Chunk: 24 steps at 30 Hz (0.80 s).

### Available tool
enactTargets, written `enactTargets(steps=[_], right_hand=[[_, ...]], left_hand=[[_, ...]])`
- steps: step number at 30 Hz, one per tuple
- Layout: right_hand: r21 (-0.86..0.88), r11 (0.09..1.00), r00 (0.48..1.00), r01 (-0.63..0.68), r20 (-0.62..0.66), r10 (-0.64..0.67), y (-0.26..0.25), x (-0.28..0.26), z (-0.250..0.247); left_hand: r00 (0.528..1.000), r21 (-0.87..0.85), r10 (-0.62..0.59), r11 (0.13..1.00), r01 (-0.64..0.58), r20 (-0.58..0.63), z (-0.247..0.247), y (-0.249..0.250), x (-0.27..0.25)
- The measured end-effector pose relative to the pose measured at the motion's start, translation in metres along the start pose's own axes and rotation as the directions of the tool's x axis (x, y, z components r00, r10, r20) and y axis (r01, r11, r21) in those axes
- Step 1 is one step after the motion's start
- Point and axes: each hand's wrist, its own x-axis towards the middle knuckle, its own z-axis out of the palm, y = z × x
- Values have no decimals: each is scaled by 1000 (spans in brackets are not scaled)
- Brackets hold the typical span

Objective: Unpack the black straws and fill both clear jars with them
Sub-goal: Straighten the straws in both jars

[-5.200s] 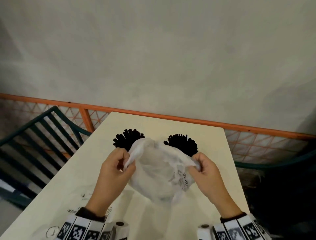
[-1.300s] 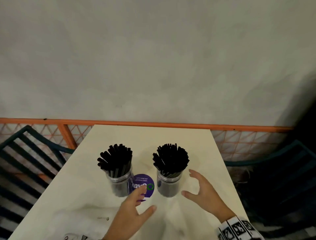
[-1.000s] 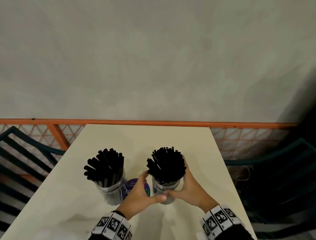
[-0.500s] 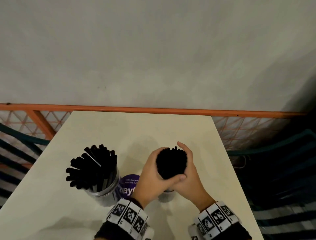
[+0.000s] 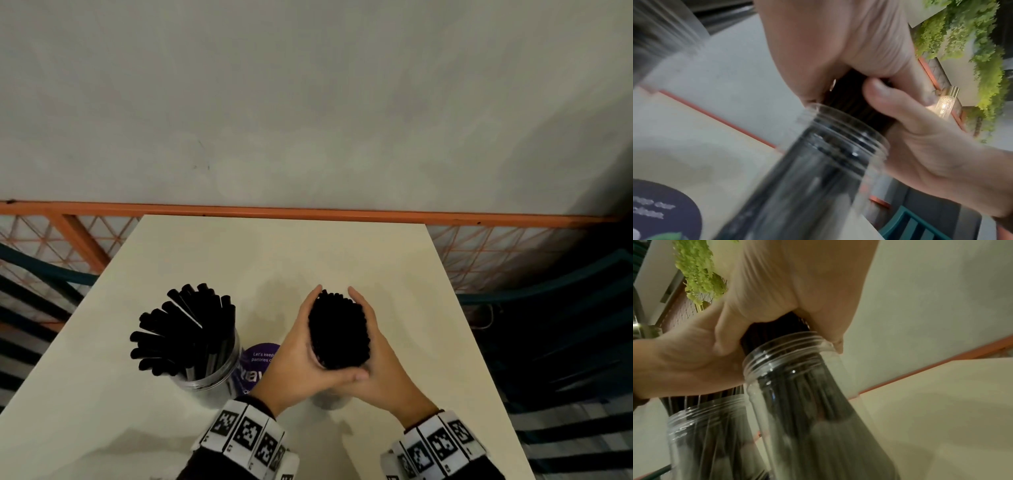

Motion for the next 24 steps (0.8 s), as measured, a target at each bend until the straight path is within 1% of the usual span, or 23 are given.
enactTargets(steps=[2, 3, 5, 7, 9, 11, 14, 17, 20, 21, 24], right_hand=[[21, 1000, 994, 1, -108, 1, -6, 1, 7], [6, 1000, 986, 15, -166, -14, -7, 1, 8], [-30, 999, 971, 41, -236, -46, -6, 0, 9], [-46, 999, 972, 29, -230, -39, -2, -3, 10], [-74, 997, 981, 22, -192, -36, 1, -5, 12], [-73, 997, 982, 23, -185, -36, 1, -5, 12], [-43, 998, 981, 36, -189, -44, 0, -4, 10], [-54, 998, 984, 18, -178, -27, 0, -4, 11], [-143, 990, 979, 6, -200, -34, 3, -6, 9], [-148, 989, 979, -4, -202, -27, 5, -8, 6], [-85, 995, 988, -44, -154, 30, 9, -17, 0]], left_hand=[[993, -25, 13, 1000, -16, -118, 7, 0, -2], [987, -29, 25, 999, -30, -156, 9, 1, -3], [982, -20, 48, 998, -53, -181, 9, 2, -5], [983, -6, 41, 999, -42, -180, 6, 1, -5], [982, -23, 4, 1000, -8, -187, 4, -2, -6], [983, -46, -21, 999, 13, -181, 5, -1, -6], [980, -74, -22, 997, 7, -196, 8, 1, -6], [979, -51, -19, 999, 9, -204, 9, 0, -3], [982, -43, -3, 999, -5, -189, 3, -1, -3], [984, -48, -6, 999, -3, -179, -1, -2, -6], [991, -30, -35, 999, 31, -132, -14, -10, -16]])
